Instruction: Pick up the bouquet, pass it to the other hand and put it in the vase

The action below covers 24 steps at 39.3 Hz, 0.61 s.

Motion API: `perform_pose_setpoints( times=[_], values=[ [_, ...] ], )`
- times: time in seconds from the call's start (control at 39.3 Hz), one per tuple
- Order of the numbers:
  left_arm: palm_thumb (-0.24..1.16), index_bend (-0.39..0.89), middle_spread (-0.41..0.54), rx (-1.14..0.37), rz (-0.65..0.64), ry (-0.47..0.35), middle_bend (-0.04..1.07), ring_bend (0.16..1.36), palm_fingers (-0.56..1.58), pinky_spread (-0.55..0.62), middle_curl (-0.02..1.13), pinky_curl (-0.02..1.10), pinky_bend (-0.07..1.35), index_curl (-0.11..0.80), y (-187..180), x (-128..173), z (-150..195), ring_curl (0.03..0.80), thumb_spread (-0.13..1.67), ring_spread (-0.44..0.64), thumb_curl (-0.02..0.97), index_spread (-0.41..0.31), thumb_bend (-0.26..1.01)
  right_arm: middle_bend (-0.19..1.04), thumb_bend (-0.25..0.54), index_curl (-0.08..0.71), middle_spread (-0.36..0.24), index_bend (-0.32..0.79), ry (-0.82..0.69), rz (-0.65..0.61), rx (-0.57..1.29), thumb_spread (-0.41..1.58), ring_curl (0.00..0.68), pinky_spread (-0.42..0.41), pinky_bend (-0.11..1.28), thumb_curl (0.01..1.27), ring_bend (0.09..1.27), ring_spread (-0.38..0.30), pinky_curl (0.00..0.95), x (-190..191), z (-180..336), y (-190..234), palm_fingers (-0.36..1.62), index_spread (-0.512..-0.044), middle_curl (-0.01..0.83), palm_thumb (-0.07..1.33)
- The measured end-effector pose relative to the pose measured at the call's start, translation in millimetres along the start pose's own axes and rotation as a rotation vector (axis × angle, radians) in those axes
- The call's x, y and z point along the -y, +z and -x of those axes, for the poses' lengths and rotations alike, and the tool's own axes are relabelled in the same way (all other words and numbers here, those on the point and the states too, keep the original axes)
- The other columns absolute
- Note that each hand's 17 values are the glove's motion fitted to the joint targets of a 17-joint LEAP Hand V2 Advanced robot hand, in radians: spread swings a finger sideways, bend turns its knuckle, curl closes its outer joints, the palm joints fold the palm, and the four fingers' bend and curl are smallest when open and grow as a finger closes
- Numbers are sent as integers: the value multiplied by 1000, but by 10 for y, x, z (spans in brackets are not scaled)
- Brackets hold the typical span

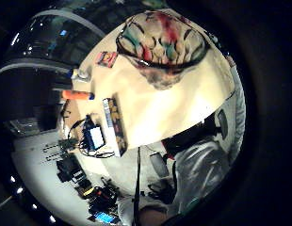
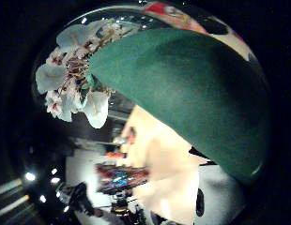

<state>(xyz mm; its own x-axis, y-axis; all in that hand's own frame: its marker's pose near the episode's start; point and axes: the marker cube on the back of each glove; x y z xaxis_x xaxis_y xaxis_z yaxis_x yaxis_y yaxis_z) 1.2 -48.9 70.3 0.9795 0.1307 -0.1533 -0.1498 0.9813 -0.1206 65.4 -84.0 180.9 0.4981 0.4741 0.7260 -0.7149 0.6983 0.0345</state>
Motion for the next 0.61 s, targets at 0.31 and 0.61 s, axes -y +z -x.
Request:
perform_pose_setpoints(
  times=[0.31, 0.61],
  values=[
    [270, 260, 232, -602, -302, 103, 189, 473, 265, 440, 262, 288, 162, 427, -628, 466, -170, 238, 1129, 381, 290, -4, 1, 911, -21, 494, -144, 555, -192, -139, 486, 950, 568, -205, 796, 495, 1061, -174, 508, -75, 1161, -515, 1385, -207, 678, 1008],
    [402, 136, 246, -1191, -298, 279, 179, 515, 181, 434, 282, 295, 197, 394, -1181, 919, -778, 260, 1048, 385, 327, 50, 1, 933, -19, 535, -137, 531, -334, -43, 772, 826, 579, -201, 820, 576, 1088, -169, 533, -679, 1852, -475, 1348, -212, 690, 1059]
  ],
)
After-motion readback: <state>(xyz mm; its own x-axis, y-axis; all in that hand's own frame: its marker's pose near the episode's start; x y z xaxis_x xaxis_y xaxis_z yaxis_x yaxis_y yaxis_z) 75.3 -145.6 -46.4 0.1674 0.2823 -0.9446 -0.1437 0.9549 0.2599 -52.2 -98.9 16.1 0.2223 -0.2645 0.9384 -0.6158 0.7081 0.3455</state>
